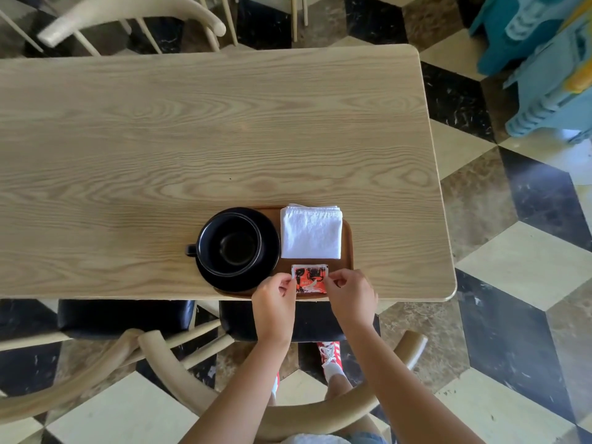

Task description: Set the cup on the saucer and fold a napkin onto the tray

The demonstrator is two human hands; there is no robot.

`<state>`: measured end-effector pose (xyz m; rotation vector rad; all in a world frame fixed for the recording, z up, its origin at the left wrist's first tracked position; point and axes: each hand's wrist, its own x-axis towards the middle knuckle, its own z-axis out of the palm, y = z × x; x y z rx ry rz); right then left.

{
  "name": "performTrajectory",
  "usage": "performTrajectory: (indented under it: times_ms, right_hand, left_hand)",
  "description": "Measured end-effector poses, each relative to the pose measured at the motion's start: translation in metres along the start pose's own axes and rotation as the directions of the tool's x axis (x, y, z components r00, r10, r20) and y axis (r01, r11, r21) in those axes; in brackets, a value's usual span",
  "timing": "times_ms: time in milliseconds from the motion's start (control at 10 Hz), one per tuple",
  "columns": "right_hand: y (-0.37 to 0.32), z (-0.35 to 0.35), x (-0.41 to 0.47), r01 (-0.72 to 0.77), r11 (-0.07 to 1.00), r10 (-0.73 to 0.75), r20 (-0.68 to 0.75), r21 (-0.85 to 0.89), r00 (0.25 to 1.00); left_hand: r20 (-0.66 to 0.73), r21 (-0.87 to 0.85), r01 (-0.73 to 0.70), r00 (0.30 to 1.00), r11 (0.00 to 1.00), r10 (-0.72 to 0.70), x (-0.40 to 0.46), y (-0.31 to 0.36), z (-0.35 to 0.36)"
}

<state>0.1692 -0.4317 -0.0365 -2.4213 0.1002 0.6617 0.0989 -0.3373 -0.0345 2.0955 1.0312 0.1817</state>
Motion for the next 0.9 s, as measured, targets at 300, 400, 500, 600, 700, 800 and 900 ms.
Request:
performTrajectory:
  times_ms: [300, 400, 500, 600, 700, 800, 900]
  right_hand:
    - [0.001, 0.002, 0.001, 0.016, 1.0, -0.016, -0.017, -0.013, 1.0]
    - [0.003, 0.004, 0.002, 0.023, 1.0, -0.023, -0.04, -0.019, 0.999]
    - [0.003, 0.005, 0.001, 0.039, 0.998, -0.041, -0.041, -0.039, 0.998]
    - [0.003, 0.001, 0.0, 0.071, 0.995, -0.073, -0.032, -0.068, 0.997]
    - [0.002, -0.01, -0.005, 0.136, 0.98, -0.141, -0.025, -0.147, 0.99]
    - [-0.004, -0.027, -0.011, 0.246, 0.951, -0.257, -0.035, -0.19, 0.966]
    - [-0.023, -0.047, -0.015, 0.324, 0.909, -0.322, 0.054, -0.262, 0.945]
  left_hand:
    - [0.002, -0.01, -0.012, 1.0, 1.0, 0.012, 0.0, -0.001, 0.003]
    - [-0.012, -0.008, -0.017, 1.0, 1.0, 0.017, -0.001, -0.001, 0.004]
    - [-0.01, -0.006, -0.02, 1.0, 1.0, 0.02, -0.001, -0.002, 0.003]
    - [0.015, 0.0, -0.021, 1.0, 1.0, 0.021, -0.001, -0.001, 0.0]
    - [0.033, 0.035, -0.033, 0.999, 0.999, 0.032, -0.004, 0.0, -0.009]
    - [0.071, 0.089, -0.092, 0.994, 0.992, 0.086, -0.007, 0.004, -0.023]
    - [0.194, 0.201, -0.221, 0.964, 0.954, 0.183, -0.001, 0.017, -0.046]
